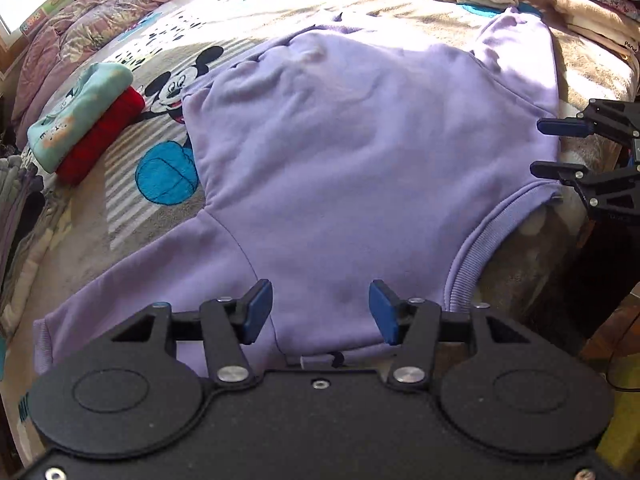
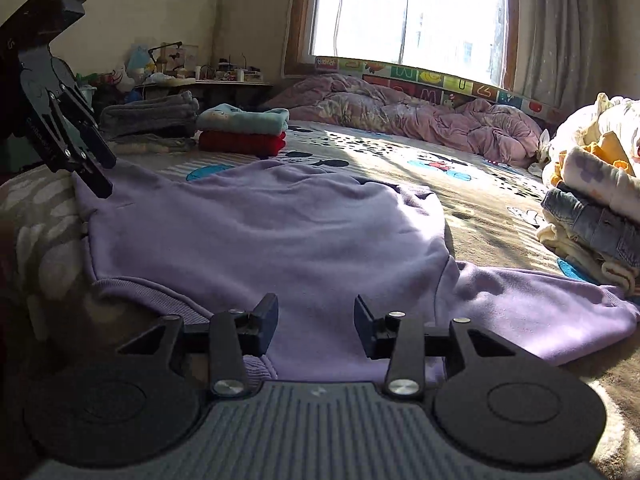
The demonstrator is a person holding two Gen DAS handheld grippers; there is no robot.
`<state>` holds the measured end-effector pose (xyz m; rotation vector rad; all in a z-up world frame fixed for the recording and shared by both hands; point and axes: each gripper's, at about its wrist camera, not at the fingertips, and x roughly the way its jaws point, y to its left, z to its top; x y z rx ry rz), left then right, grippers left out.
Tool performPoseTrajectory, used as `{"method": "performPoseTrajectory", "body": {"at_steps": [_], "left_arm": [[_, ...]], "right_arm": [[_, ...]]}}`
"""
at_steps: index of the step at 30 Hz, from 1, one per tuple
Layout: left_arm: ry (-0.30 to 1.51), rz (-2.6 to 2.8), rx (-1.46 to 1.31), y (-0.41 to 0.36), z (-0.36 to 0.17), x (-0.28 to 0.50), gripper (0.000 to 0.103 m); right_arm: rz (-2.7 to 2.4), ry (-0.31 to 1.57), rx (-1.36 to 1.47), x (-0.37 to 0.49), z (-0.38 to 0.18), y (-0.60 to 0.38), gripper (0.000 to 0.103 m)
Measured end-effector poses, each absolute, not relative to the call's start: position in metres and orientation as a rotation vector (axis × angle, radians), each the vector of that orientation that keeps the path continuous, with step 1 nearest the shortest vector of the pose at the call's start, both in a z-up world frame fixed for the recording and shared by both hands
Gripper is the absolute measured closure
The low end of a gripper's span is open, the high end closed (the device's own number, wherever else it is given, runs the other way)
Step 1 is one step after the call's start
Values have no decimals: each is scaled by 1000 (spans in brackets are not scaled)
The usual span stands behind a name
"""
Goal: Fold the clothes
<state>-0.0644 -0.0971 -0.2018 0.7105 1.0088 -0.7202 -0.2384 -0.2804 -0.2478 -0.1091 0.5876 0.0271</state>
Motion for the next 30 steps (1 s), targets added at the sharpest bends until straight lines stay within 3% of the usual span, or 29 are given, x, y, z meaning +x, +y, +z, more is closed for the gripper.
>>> {"method": "performPoseTrajectory", "body": {"at_steps": [2, 4, 8, 10, 16, 24, 30], "left_arm": [[1030, -736, 783, -95, -209, -67, 47], [962, -741, 749, -83, -181, -59, 48], [761, -539, 378, -15, -86, -15, 44], [665, -404, 176, 25, -50, 5, 28], [591, -356, -140, 39, -11, 31, 22], [619, -583, 145, -156, -10, 5, 22], [576, -846, 554, -335, -63, -68, 22]], "right_arm": [[39, 607, -20, -239, -255, -287, 43], [28, 587, 102, -246, -245, -303, 51], [-104, 430, 449, -276, -233, -354, 39], [-158, 392, 692, -288, -247, -389, 36], [-308, 329, 986, -311, -268, -439, 36], [-328, 296, 1005, -311, -296, -450, 37], [-281, 340, 826, -300, -296, -436, 36]]}}
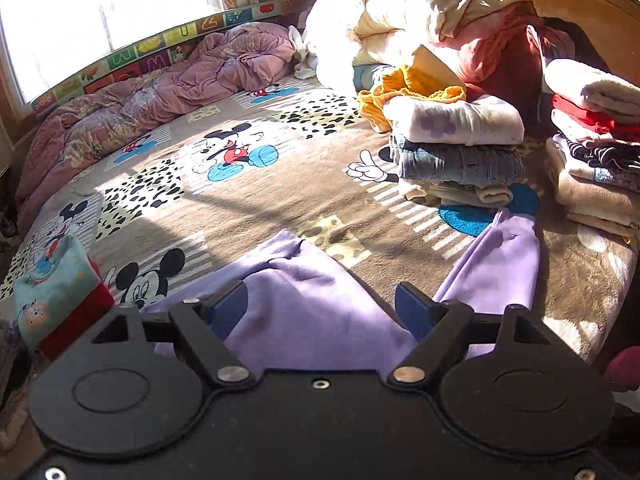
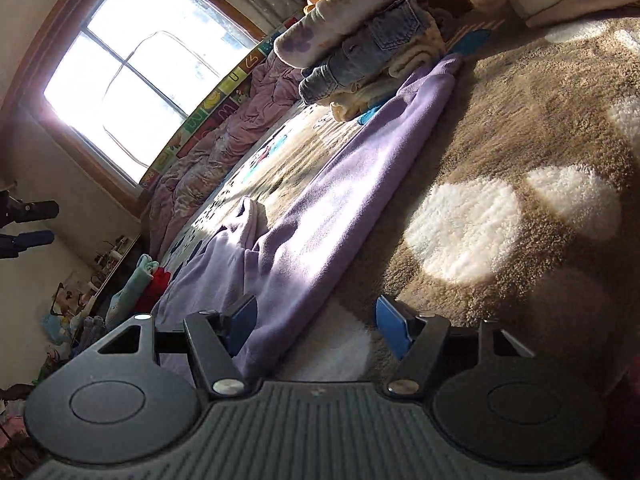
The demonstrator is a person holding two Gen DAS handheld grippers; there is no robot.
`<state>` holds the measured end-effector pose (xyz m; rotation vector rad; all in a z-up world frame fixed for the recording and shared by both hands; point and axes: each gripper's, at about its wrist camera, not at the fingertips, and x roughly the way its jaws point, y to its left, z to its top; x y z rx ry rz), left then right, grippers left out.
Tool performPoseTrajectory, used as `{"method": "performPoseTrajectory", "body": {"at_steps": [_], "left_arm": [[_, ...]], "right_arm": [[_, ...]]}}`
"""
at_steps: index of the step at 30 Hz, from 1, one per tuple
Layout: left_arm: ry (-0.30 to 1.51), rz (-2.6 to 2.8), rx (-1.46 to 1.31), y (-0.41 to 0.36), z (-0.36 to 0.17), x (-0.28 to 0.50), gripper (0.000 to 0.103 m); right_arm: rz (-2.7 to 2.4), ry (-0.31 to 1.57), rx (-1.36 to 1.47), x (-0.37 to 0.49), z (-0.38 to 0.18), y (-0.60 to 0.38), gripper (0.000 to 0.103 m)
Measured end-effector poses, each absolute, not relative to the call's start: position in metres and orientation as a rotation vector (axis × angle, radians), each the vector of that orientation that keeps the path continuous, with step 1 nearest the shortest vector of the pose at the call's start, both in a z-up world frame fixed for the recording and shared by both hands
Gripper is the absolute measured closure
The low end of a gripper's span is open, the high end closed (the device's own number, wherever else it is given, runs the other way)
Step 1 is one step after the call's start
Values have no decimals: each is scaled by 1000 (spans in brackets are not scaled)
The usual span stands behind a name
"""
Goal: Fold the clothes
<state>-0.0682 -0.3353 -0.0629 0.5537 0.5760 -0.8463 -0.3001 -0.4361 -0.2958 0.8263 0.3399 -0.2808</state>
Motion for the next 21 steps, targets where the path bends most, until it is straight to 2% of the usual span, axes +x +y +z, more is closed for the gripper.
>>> {"method": "performPoseTrajectory", "body": {"at_steps": [4, 7, 13, 21], "left_arm": [[511, -996, 747, -418, -110, -118, 22], [474, -1058, 841, -461, -136, -143, 22], [419, -1091, 1007, -525, -179, -174, 23], [424, -1069, 1110, -563, -211, -188, 27]], "right_arm": [[-261, 362, 715, -302, -293, -425, 38], [-261, 362, 667, -305, -294, -421, 49], [-254, 302, 702, -308, -303, -423, 49], [-233, 291, 675, -300, -303, -421, 49]]}}
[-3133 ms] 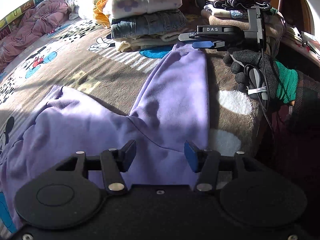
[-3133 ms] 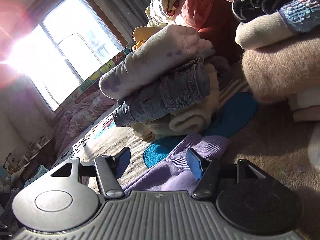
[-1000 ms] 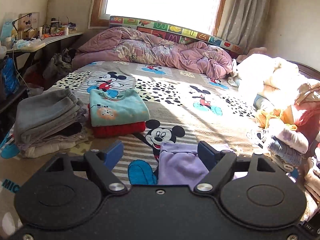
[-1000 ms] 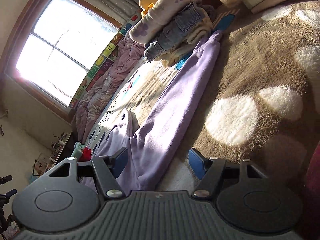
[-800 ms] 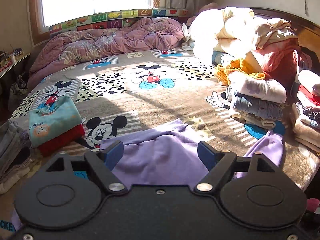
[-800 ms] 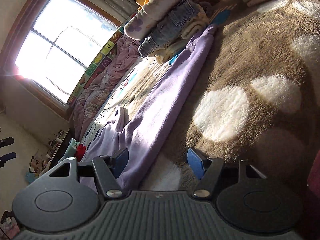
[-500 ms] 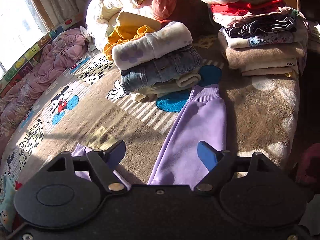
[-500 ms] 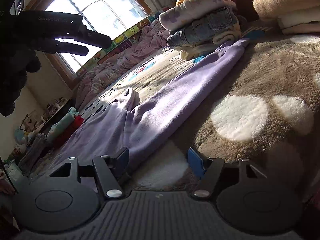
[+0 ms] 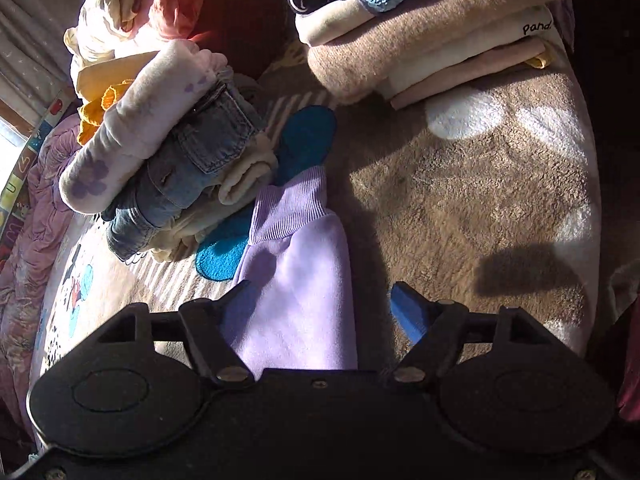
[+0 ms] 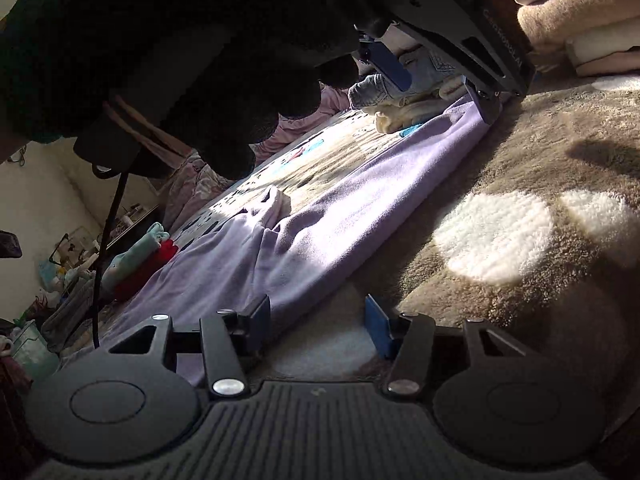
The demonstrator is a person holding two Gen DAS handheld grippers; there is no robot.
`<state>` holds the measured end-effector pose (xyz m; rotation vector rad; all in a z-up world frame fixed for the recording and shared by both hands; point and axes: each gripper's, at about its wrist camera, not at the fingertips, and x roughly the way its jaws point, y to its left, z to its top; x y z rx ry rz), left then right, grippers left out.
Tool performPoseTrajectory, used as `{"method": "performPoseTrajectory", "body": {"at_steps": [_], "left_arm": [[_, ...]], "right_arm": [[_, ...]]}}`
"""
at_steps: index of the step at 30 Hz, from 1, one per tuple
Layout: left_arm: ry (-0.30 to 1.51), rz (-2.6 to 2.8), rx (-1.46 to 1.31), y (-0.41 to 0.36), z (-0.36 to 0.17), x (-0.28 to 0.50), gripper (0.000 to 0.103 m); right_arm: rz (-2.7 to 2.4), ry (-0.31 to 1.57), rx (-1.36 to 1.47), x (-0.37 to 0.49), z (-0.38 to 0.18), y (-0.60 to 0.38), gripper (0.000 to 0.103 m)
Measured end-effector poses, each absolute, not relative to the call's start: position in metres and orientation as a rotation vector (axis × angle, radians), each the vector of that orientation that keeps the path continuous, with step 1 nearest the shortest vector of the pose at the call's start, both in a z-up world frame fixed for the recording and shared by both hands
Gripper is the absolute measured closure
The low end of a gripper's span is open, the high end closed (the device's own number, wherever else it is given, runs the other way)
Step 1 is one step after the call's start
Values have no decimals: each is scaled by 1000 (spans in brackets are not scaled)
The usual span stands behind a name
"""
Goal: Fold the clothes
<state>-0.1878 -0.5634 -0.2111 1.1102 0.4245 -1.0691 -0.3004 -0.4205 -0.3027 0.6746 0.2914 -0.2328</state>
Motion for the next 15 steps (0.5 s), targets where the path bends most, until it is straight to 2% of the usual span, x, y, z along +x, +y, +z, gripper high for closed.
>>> {"method": "performPoseTrajectory", "body": {"at_steps": [7, 13, 14, 15], "left_arm": [[398, -951, 1198, -589, -240, -191, 37], [439, -889, 1142, -604, -241, -168, 37], [446, -883, 1129, -604, -240, -165, 39], [453, -877, 1116, -605, -239, -161, 62]], "right_arm": [[-239, 299, 666, -295, -300, -418, 49], [-247, 299, 666, -292, -296, -417, 50], [-248, 300, 663, -291, -296, -416, 50], [-250, 301, 660, -290, -295, -415, 50]]}}
